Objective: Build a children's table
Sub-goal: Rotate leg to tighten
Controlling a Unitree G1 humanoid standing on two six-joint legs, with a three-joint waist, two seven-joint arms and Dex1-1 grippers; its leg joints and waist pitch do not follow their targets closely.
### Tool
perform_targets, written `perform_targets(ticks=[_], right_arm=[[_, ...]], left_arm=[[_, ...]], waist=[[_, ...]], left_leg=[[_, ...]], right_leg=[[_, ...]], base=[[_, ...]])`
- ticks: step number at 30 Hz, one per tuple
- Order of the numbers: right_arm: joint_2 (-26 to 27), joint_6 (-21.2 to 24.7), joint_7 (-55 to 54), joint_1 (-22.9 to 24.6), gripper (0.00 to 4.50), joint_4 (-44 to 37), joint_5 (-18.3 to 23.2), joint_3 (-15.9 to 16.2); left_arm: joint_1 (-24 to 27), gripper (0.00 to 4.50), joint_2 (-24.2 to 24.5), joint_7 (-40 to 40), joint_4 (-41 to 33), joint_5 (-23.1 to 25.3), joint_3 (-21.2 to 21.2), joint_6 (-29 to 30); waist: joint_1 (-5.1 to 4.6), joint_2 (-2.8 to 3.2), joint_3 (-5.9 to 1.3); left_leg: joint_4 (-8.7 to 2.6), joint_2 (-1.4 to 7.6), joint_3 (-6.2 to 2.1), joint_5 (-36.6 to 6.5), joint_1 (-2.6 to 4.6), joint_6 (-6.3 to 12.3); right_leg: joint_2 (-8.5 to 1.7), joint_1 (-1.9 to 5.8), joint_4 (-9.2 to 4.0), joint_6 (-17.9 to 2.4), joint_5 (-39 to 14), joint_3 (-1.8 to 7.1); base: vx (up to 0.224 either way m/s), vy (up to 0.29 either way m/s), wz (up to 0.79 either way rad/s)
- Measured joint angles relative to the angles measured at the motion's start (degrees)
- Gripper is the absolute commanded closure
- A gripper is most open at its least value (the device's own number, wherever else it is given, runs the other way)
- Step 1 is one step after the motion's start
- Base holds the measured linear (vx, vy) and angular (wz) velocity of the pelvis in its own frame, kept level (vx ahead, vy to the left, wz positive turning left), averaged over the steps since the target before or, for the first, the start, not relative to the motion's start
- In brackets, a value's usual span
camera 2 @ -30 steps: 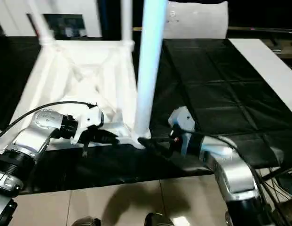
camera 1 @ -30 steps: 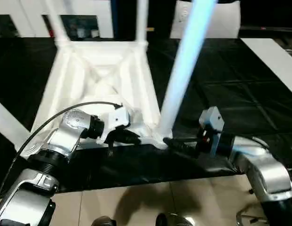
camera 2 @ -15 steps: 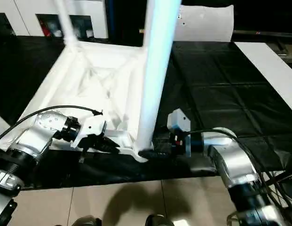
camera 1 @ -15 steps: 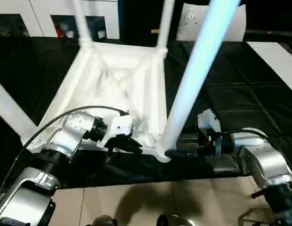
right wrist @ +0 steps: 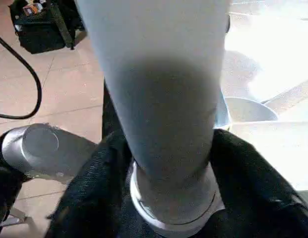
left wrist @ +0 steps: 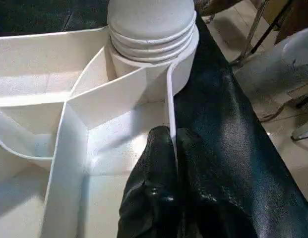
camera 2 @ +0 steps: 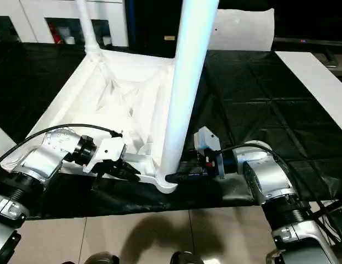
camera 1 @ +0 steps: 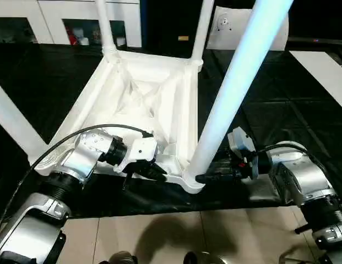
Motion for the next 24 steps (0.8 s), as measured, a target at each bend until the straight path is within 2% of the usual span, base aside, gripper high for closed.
perform_targets(ticks=[4,7,10,13,15,16,19,22,24], right_arm=[[0.1,-0.2,0.3,0.0,2.51,0.1,-0.1,0.0],[0.2,0.1,0.1,0.3,2.56,-0.1,-0.1,-0.3],[1.0,2.7,-2.3,2.9,2.58,-2.4,0.6,-1.9],[2.0,5.3,-7.0,5.2,2.59,-5.3,1.0,-3.1],[3.1,7.4,-11.6,7.0,2.59,-7.7,0.8,-4.2],[4.4,8.6,-15.1,7.4,2.59,-8.6,-0.1,-4.6],[9.6,12.9,-27.1,7.8,2.59,-10.4,-3.0,-7.2],[15.3,17.3,-39.2,7.2,2.59,-11.5,-5.6,-9.7],[17.4,19.1,-44.4,6.5,2.59,-11.9,-6.8,-9.9]], left_arm=[[-0.2,4.5,0.0,-0.1,0.4,0.0,-0.1,-0.2],[-0.3,4.5,-0.3,0.4,0.6,0.0,0.0,0.3],[-0.3,4.5,-1.1,1.6,0.5,0.0,0.6,2.5],[-0.3,4.5,-2.2,3.7,0.4,0.2,1.1,5.8],[-0.3,4.5,-3.0,5.8,0.3,0.4,1.8,9.0],[-0.3,4.5,-3.3,7.4,0.3,0.7,2.4,10.8],[-0.4,4.5,-5.8,14.2,0.4,2.0,4.5,15.8],[-0.6,4.5,-9.2,21.3,0.4,2.9,6.1,20.2],[-0.6,4.5,-10.4,24.3,0.3,3.0,6.7,22.1]], waist=[[0.3,0.0,0.0],[0.42,0.0,0.0],[0.71,0.03,-0.01],[0.5,0.06,-0.01],[0.33,0.08,0.01],[0.0,0.11,0.02],[-1.82,0.31,0.0],[-3.34,0.53,-0.06],[-4.02,0.58,-0.06]], left_leg=[[0.01,0.02,0.0,0.0,0.03,-0.01],[0.01,0.03,0.0,0.0,0.04,-0.02],[0.03,0.03,0.01,0.0,0.04,-0.03],[0.08,0.0,0.03,-0.1,0.17,-0.38],[0.07,-0.01,0.03,0.1,0.51,-0.45],[0.04,-0.02,0.02,0.1,0.74,-0.45],[-0.19,-0.03,-0.18,0.1,1.05,-0.46],[-0.58,-0.06,-0.21,0.1,0.79,-0.45],[-0.56,-0.1,-0.26,0.1,0.87,-0.45]], right_leg=[[0.02,0.0,0.03,0.0,0.0,0.0],[0.03,0.0,0.04,0.0,0.0,0.0],[0.0,0.05,0.03,0.0,0.0,0.0],[-0.02,0.2,0.02,0.0,0.0,0.06],[-0.01,0.4,0.02,0.3,-0.2,0.12],[-0.01,0.6,-0.05,0.4,-0.2,0.11],[0.0,0.89,-0.84,0.8,-0.5,-0.19],[-0.04,1.03,-2.05,0.8,-0.5,-0.53],[-0.42,1.12,-2.45,0.8,-0.5,-1.07]], base=[[0.0,0.0,0.0],[0.0,0.0,0.0],[0.0,0.0,0.0],[0.0,0.0,0.0],[0.0,0.0,0.0],[0.0,0.0,0.0],[0.0,0.0,0.0],[0.0,0.0,0.0],[0.0,0.0,0.0]])
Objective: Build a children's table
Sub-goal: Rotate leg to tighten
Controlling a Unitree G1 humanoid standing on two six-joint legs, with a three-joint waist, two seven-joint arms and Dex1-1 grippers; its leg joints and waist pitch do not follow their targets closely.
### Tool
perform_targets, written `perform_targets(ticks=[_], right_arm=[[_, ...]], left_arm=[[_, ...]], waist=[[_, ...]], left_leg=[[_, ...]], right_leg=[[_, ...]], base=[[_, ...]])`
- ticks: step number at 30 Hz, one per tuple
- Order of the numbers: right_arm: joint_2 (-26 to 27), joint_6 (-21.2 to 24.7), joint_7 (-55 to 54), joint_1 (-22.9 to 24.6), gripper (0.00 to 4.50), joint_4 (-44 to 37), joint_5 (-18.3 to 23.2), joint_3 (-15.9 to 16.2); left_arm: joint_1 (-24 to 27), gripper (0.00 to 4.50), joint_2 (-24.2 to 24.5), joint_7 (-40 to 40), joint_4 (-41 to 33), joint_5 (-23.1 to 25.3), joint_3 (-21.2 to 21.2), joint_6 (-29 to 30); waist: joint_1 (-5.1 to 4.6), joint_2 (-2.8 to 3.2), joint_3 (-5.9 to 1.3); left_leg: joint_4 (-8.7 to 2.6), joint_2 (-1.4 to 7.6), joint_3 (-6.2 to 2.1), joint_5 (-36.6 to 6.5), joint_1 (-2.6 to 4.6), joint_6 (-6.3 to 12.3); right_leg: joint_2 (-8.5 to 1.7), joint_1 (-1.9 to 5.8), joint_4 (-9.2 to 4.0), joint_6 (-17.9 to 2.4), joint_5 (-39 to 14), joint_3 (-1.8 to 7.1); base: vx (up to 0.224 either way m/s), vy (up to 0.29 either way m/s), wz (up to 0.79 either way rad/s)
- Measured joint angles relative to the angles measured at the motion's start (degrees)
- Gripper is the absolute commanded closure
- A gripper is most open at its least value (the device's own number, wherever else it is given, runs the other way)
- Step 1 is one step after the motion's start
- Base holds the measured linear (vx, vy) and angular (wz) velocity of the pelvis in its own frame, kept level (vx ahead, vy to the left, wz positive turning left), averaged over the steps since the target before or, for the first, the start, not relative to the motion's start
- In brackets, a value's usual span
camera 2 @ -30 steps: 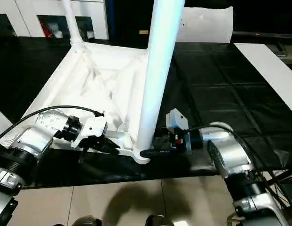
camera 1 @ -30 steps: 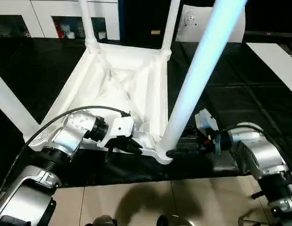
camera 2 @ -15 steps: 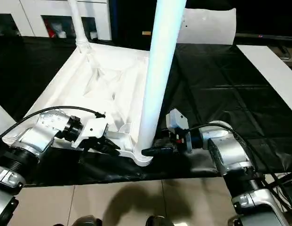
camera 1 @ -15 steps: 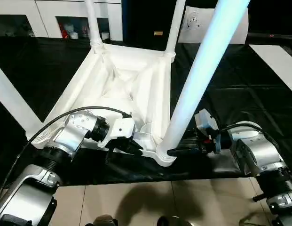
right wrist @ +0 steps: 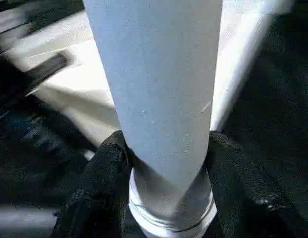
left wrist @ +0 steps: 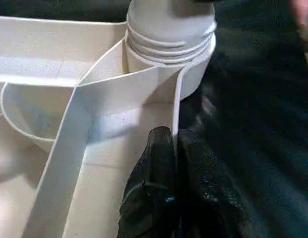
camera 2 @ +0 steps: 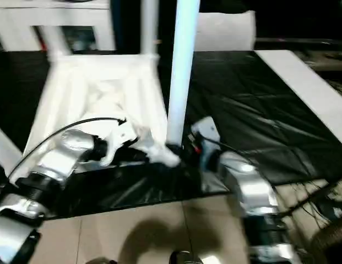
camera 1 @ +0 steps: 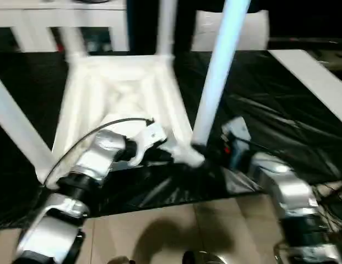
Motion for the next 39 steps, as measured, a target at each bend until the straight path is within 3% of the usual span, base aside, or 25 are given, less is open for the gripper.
perform_targets(ticks=[4,6,7,8,10,12,15,20,26,30,34,39], right_arm=[[8.1,3.0,-14.2,-4.1,2.59,2.4,-3.5,-2.4],[10.3,3.8,-18.8,-5.7,2.59,3.3,-4.7,-3.4],[10.7,3.8,-20.1,-6.4,2.59,3.8,-4.7,-3.8],[10.8,3.6,-20.6,-6.5,2.24,3.9,-4.9,-3.8],[10.8,2.8,-20.6,-6.5,2.01,3.9,-5.1,-3.8],[10.8,2.0,-20.6,-6.4,2.01,3.8,-5.1,-3.8],[10.7,0.6,-19.3,-5.7,1.59,2.8,-4.8,-3.8],[8.3,-1.9,-13.4,-4.2,1.15,1.7,-3.7,-3.2],[0.1,-5.3,1.3,-2.1,0.63,1.5,0.0,-0.6],[-5.4,-7.3,10.7,-1.7,0.26,1.4,0.9,1.5],[-10.3,-10.0,19.7,-1.5,0.26,1.5,2.1,2.6],[-12.9,-12.2,26.6,-2.2,0.26,3.1,2.4,4.1]], left_arm=[[-0.5,4.5,-3.7,8.7,-0.7,1.2,2.3,5.1],[-0.9,4.5,-5.4,12.0,-1.2,1.8,2.6,6.9],[-0.9,4.5,-6.1,13.1,-1.7,2.0,2.8,7.7],[-0.9,4.5,-6.4,13.6,-2.0,2.0,2.9,7.9],[-0.9,4.5,-6.5,13.8,-2.6,2.0,2.9,8.2],[-0.7,4.5,-6.4,13.8,-3.3,1.9,2.9,8.2],[-0.4,4.5,-5.5,13.4,-4.9,1.7,2.3,7.5],[0.2,4.5,-3.0,10.1,-6.0,1.5,1.8,5.1],[2.3,4.5,2.6,1.0,-7.9,-0.2,0.9,-0.8],[3.0,4.5,5.6,-4.4,-7.9,-1.0,-0.7,-5.5],[3.4,4.5,7.9,-10.9,-7.3,-2.3,-1.2,-8.6],[3.3,4.5,9.0,-15.2,-6.6,-3.0,-2.1,-10.3]], waist=[[-1.49,0.26,0.19],[-1.78,0.45,0.35],[-1.82,0.53,0.41],[-1.78,0.54,0.42],[-1.7,0.55,0.42],[-1.65,0.54,0.43],[-1.41,0.54,0.43],[-0.71,0.57,0.44],[-0.2,0.59,0.46],[0.6,0.59,0.46],[1.63,0.59,0.46],[1.8,0.59,0.46]], left_leg=[[0.03,-0.27,0.05,0.0,-0.03,0.01],[0.03,-0.3,0.05,0.0,-0.19,0.01],[0.04,-0.31,0.09,0.0,-0.31,0.02],[0.03,-0.31,0.1,0.0,-0.4,0.06],[-0.06,-0.29,0.19,0.2,-0.46,0.43],[-0.08,-0.3,0.27,0.4,-0.5,0.71],[-0.37,-0.3,0.29,0.4,-0.91,0.73],[-1.07,0.02,0.29,0.7,-1.02,0.92],[-1.12,0.05,0.32,0.7,-1.26,0.78],[-1.04,0.05,0.3,0.7,-1.28,0.78],[-0.93,-0.02,0.33,0.7,-1.28,0.79],[-0.81,-0.04,0.38,0.7,-1.29,0.78]], right_leg=[[-0.44,-0.11,-0.48,0.0,0.0,-0.23],[-0.47,-0.18,-0.71,0.0,0.0,-0.22],[-0.47,-0.28,-0.74,0.0,0.0,-0.18],[-0.47,-0.33,-0.74,-0.1,0.0,-0.17],[-0.46,-0.39,-0.58,-0.5,0.4,-0.12],[-0.47,-0.48,-0.39,-0.7,1.0,-0.04],[-0.46,-0.88,-0.31,-0.8,2.0,-0.04],[-0.14,-1.33,-0.03,-0.7,2.2,-0.23],[-0.1,-2.14,0.64,-0.8,1.7,-0.17],[-0.15,-2.16,0.66,-0.8,1.7,-0.18],[-0.28,-2.11,0.67,-0.8,1.7,-0.18],[-0.37,-2.05,0.7,-0.9,1.7,-0.18]], base=[[0.0,0.0,0.0],[0.0,0.0,0.0],[0.0,0.0,0.0],[0.0,0.0,0.0],[0.0,0.0,0.0],[0.026,-0.009,0.02],[0.037,-0.019,0.03],[0.023,-0.031,0.01],[0.0,0.0,0.0],[0.0,0.0,0.0],[0.0,0.0,0.0],[0.0,0.0,0.0]])
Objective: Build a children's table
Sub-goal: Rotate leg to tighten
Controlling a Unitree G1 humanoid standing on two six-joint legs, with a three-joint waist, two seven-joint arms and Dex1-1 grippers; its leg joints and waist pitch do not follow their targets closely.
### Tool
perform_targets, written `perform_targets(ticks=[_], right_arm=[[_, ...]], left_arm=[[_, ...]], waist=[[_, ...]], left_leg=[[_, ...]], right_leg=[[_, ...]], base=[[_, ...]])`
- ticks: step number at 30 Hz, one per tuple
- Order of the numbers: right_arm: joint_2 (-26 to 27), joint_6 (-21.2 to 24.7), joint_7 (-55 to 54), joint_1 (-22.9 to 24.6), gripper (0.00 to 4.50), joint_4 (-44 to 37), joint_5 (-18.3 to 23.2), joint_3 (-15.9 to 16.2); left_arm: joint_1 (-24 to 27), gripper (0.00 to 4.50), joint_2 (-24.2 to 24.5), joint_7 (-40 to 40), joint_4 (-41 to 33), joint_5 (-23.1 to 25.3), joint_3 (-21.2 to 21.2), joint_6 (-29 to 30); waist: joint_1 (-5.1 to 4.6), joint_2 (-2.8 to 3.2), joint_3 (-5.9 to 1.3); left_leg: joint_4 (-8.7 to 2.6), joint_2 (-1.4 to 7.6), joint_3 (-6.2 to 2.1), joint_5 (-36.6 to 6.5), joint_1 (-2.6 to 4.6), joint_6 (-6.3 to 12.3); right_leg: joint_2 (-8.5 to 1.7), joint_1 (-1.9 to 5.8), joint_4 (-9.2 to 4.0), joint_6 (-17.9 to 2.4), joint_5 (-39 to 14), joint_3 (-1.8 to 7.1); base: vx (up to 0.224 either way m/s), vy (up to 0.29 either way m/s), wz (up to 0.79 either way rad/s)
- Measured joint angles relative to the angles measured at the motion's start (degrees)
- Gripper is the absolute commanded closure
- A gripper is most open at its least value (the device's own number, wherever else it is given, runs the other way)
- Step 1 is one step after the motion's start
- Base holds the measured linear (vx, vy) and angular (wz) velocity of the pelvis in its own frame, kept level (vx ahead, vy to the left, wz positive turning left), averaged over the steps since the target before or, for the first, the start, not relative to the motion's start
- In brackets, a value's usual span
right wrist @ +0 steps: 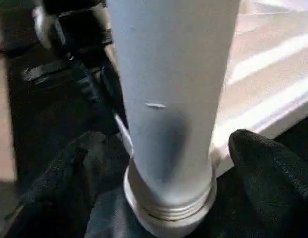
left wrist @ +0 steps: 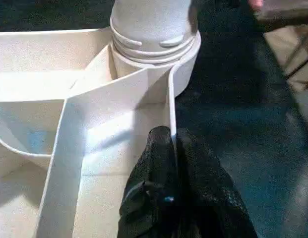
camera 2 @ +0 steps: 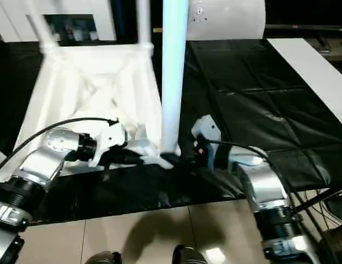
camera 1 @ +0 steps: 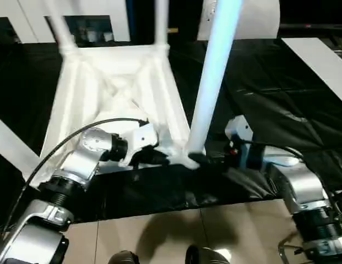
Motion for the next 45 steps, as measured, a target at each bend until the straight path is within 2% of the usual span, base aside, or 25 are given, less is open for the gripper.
perform_targets(ticks=[3,4,8,13,22,27,32,34,37,39,42,43,45], right_arm=[[-1.6,-1.6,5.8,-1.8,0.26,3.0,1.1,0.7],[-2.2,-1.9,7.2,-2.2,0.52,3.4,1.5,0.8],[-2.7,-2.1,12.2,-3.4,0.65,4.8,2.5,1.8],[-2.9,-2.1,16.2,-4.6,1.26,5.9,3.5,2.7],[-3.1,-2.1,20.4,-6.6,1.97,9.1,3.7,4.1],[-3.0,-2.1,21.5,-6.7,2.4,10.2,3.8,4.2],[-3.0,-1.5,21.0,-6.0,2.52,9.3,4.3,4.2],[-2.9,0.5,19.0,-4.0,2.52,6.8,4.6,3.1],[-1.8,2.7,14.8,-1.8,2.54,4.1,4.7,1.8],[0.0,4.4,9.4,0.0,2.54,2.1,4.1,0.3],[4.4,7.7,-2.1,0.9,2.54,0.1,1.9,-2.0],[5.7,8.6,-6.0,0.8,2.54,-0.3,1.3,-2.9],[7.6,9.8,-11.3,0.9,2.54,-0.6,0.4,-4.3]], left_arm=[[-1.1,4.5,1.1,-3.1,1.3,-0.2,-1.3,-2.4],[-1.2,4.5,1.4,-4.1,1.7,-0.2,-1.4,-3.1],[-1.9,4.5,1.9,-7.3,2.4,-0.2,-2.5,-5.2],[-2.1,4.5,2.0,-9.5,2.4,-0.1,-3.6,-6.8],[-2.9,4.5,2.1,-10.4,3.7,-0.1,-4.2,-8.4],[-3.3,4.5,2.1,-11.0,4.5,-0.1,-4.5,-9.3],[-3.5,4.5,1.9,-11.2,5.0,-0.1,-4.5,-9.3],[-3.5,4.5,1.2,-10.2,5.0,-0.1,-4.3,-7.7],[-3.5,4.5,0.3,-8.1,4.9,0.1,-3.5,-4.5],[-3.5,4.5,-0.6,-5.1,5.0,0.6,-2.4,-1.6],[-3.5,4.5,-2.3,1.1,5.0,1.7,-0.5,3.6],[-3.5,4.5,-3.4,3.3,5.0,2.2,0.0,5.0],[-3.5,4.5,-5.3,6.7,5.0,2.4,0.9,7.4]], waist=[[0.17,-0.05,0.02],[0.32,-0.05,0.01],[1.06,-0.09,0.03],[1.65,-0.13,0.02],[1.72,-0.18,0.04],[1.78,-0.21,0.03],[2.09,-0.21,0.03],[2.48,-0.21,0.03],[2.57,-0.21,0.03],[2.34,-0.24,0.07],[0.5,-0.26,0.14],[-0.33,-0.28,0.16],[-1.16,-0.27,0.17]], left_leg=[[0.09,0.0,0.01,0.0,-0.02,0.01],[0.09,0.01,0.01,0.0,-0.02,0.01],[0.11,0.04,0.01,0.0,-0.04,0.01],[0.21,0.04,0.03,0.0,-0.09,0.03],[0.41,0.07,0.03,0.0,-0.1,0.03],[0.46,0.08,0.03,0.0,-0.12,0.03],[0.49,0.08,0.03,0.0,-0.1,0.02],[0.48,0.09,0.03,0.0,-0.01,0.02],[0.54,0.09,0.05,0.0,0.17,-0.13],[0.52,0.1,0.06,0.0,0.35,-0.49],[0.37,0.07,-0.02,0.0,0.97,-0.61],[0.23,0.02,-0.08,0.1,0.89,-0.75],[0.19,0.01,-0.17,0.1,0.69,-0.73]], right_leg=[[-0.01,0.0,0.06,0.0,0.0,-0.01],[-0.01,0.0,0.08,0.0,0.0,-0.01],[0.0,-0.02,0.1,0.0,0.0,-0.04],[-0.05,-0.02,0.11,0.0,0.0,-0.04],[-0.05,-0.05,0.34,0.0,0.0,-0.04],[-0.05,-0.05,0.35,0.0,0.0,-0.04],[-0.05,-0.04,0.38,0.0,0.0,-0.04],[-0.05,0.03,0.39,0.0,0.0,-0.03],[-0.07,0.16,0.51,0.0,0.0,-0.01],[-0.06,0.57,0.49,0.3,-0.1,-0.01],[-0.06,1.02,-0.04,0.7,-0.4,-0.1],[-0.08,1.01,-0.4,0.8,-0.5,-0.17],[-0.08,1.09,-1.07,0.8,-0.5,-0.36]], base=[[0.0,0.0,0.0],[0.0,0.0,0.0],[0.0,0.0,0.0],[0.0,0.0,0.0],[0.0,0.0,0.0],[0.0,0.0,0.0],[0.0,0.0,0.0],[0.0,0.0,0.0],[0.0,0.0,0.0],[-0.025,-0.003,0.0],[-0.038,0.001,-0.01],[-0.057,0.034,-0.12],[-0.058,0.041,-0.12]])
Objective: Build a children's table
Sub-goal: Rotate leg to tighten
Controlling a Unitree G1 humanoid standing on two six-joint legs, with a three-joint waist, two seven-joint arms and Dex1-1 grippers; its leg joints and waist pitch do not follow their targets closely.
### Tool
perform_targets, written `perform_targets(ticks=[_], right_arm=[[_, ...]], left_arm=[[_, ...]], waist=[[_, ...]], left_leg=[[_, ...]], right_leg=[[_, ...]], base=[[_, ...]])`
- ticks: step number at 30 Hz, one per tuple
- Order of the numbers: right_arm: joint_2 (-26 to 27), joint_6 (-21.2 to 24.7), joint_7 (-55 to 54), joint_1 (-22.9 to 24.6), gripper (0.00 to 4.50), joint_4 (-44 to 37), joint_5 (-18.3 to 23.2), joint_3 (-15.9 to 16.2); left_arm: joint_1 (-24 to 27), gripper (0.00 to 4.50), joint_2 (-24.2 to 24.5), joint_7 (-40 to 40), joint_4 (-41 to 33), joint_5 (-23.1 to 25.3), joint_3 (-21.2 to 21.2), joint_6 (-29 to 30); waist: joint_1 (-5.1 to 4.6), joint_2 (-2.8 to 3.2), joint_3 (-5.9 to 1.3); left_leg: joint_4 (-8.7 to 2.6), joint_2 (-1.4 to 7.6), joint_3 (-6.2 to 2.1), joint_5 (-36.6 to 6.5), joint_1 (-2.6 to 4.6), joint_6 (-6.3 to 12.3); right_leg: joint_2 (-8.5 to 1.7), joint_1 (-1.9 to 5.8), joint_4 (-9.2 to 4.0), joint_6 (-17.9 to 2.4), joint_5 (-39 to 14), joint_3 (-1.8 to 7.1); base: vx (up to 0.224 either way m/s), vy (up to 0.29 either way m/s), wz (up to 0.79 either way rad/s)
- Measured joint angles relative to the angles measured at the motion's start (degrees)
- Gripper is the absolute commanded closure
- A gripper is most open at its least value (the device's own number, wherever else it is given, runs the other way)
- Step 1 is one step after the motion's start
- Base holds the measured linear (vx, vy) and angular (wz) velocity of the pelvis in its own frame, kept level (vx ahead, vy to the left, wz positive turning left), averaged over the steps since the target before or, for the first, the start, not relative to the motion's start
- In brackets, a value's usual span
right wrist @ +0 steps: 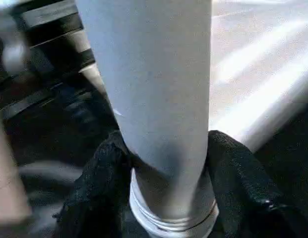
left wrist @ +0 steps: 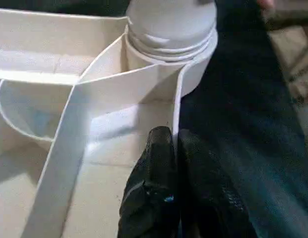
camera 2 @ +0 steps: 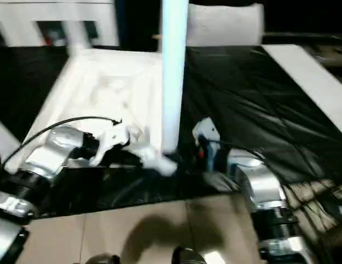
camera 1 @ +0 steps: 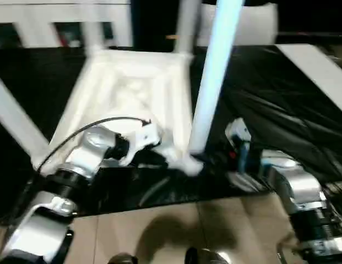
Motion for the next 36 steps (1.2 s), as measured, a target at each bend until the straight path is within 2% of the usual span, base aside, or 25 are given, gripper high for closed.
perform_targets(ticks=[1,4,6,10,12,13,17,23,27,29,32,36], right_arm=[[1.9,0.8,-4.0,-0.1,2.56,-0.4,-1.0,-0.8],[8.4,2.7,-16.2,-1.5,2.57,-0.2,-3.8,-3.1],[11.4,4.1,-23.1,-2.8,2.57,0.2,-5.1,-4.0],[14.9,5.5,-31.4,-4.3,2.57,0.2,-6.8,-5.3],[14.9,5.3,-31.8,-4.5,2.57,0.2,-7.0,-5.4],[14.9,4.6,-31.8,-4.4,2.01,0.2,-7.2,-5.3],[14.9,2.9,-30.9,-3.8,1.77,-0.3,-7.2,-5.3],[12.8,0.0,-26.3,-2.7,1.19,-0.7,-6.5,-4.2],[9.3,-1.4,-19.4,-2.0,0.93,-0.7,-4.1,-3.5],[6.0,-2.6,-14.8,-1.6,0.63,-0.7,-3.5,-2.4],[1.8,-3.6,-7.3,-1.0,0.42,-0.7,-2.6,-1.1],[-2.1,-5.7,0.9,-1.0,0.31,-0.3,-1.3,0.5]], left_arm=[[0.0,4.5,-1.2,2.5,0.0,0.0,0.8,1.8],[-0.4,4.5,-4.6,10.1,-0.1,0.6,2.9,6.4],[-0.7,4.5,-6.7,14.8,-0.6,1.1,3.9,9.1],[-0.7,4.5,-10.2,20.8,-2.6,1.8,4.6,13.5],[-0.6,4.5,-10.4,21.3,-3.1,1.8,4.7,13.8],[-0.5,4.5,-10.4,21.4,-3.6,1.8,4.6,14.0],[-0.3,4.5,-10.2,21.3,-5.0,1.9,4.4,14.1],[0.4,4.5,-7.6,19.0,-6.4,1.6,3.4,11.9],[1.3,4.5,-4.7,14.8,-6.5,1.1,2.8,6.9],[1.7,4.5,-2.6,11.8,-6.0,0.8,2.3,3.5],[2.0,4.5,0.2,6.9,-5.0,0.1,1.3,-1.0],[2.1,4.5,2.8,1.4,-3.9,-0.2,0.0,-5.9]], waist=[[-0.59,0.0,0.0],[-1.88,0.06,0.02],[-2.42,0.08,0.04],[-2.49,0.08,0.06],[-2.38,0.07,0.06],[-2.3,0.03,0.05],[-1.87,0.01,0.04],[-1.11,0.01,0.04],[-1.05,0.02,0.04],[-0.89,0.02,0.04],[-0.42,0.02,0.04],[0.36,-0.03,0.04]], left_leg=[[-0.03,0.0,-0.09,0.0,-0.25,0.0],[-0.03,0.01,-0.12,0.1,-0.33,0.11],[-0.01,-0.08,-0.1,0.1,-0.38,0.14],[-0.05,-0.14,-0.02,0.2,-0.42,0.28],[-0.15,-0.14,0.02,0.3,-0.41,0.44],[-0.16,-0.19,0.14,0.2,-0.41,0.54],[-0.34,-0.23,0.19,0.0,-0.4,0.72],[-0.84,0.13,0.12,0.2,-0.45,0.88],[-0.82,0.19,0.14,0.3,-0.86,0.84],[-0.78,0.2,0.13,0.3,-0.87,0.84],[-0.64,0.2,0.11,0.3,-0.8,0.84],[-0.5,0.12,0.11,0.3,-0.75,0.84]], right_leg=[[0.0,0.07,-0.43,0.0,0.0,-0.17],[-0.13,0.06,-1.21,0.0,0.0,-0.53],[-0.36,0.06,-1.44,0.0,0.0,-0.77],[-0.63,0.05,-1.59,-0.1,0.0,-1.08],[-0.64,0.04,-1.47,-0.2,0.1,-1.07],[-0.75,-0.08,-1.18,-0.6,0.4,-1.05],[-0.83,-0.24,-0.73,-0.7,1.6,-1.04],[-0.51,-0.7,0.06,-0.6,1.3,-1.17],[-0.44,-1.23,0.17,-0.7,1.4,-1.14],[-0.43,-1.23,0.18,-0.7,1.4,-1.14],[-0.45,-1.21,0.18,-0.7,1.4,-1.14],[-0.56,-1.19,0.18,-0.8,1.5,-1.14]], base=[[0.0,0.0,0.0],[0.0,0.0,0.0],[0.0,0.0,0.0],[0.0,0.0,0.0],[0.0,0.0,0.0],[0.055,-0.017,0.06],[0.054,-0.033,0.06],[0.023,-0.035,0.01],[0.0,0.0,0.0],[0.0,0.0,0.0],[0.0,0.0,0.0],[0.0,0.0,0.0]])
